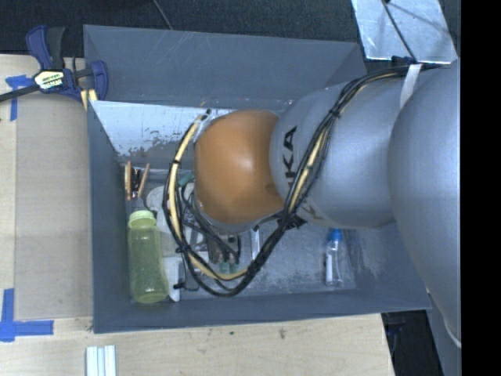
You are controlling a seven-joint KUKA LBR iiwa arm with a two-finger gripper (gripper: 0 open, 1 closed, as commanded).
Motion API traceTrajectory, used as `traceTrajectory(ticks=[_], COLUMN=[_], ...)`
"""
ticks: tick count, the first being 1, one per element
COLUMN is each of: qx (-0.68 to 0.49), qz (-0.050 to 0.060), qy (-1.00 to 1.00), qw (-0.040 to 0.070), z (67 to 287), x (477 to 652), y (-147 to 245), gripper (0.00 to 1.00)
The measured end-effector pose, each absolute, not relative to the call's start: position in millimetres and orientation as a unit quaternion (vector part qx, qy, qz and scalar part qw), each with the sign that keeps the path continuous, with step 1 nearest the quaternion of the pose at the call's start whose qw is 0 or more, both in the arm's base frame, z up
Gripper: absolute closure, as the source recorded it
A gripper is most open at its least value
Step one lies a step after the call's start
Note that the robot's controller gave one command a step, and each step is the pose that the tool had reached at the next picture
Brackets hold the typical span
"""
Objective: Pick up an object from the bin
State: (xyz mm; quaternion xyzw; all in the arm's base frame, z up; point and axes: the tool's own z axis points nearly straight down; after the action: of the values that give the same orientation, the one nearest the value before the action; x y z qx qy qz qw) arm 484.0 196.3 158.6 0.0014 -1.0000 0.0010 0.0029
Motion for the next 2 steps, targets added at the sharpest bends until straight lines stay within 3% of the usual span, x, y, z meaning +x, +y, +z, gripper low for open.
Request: traceTrajectory(ticks=[1,2], qx=[0.0,0.05], qz=[-0.001,0.0], qy=[-1.0,-0.999], qw=[-0.001,-0.003], z=[163,91], x=[486.0,523.0], y=[196,148], gripper=[0.0,0.0])
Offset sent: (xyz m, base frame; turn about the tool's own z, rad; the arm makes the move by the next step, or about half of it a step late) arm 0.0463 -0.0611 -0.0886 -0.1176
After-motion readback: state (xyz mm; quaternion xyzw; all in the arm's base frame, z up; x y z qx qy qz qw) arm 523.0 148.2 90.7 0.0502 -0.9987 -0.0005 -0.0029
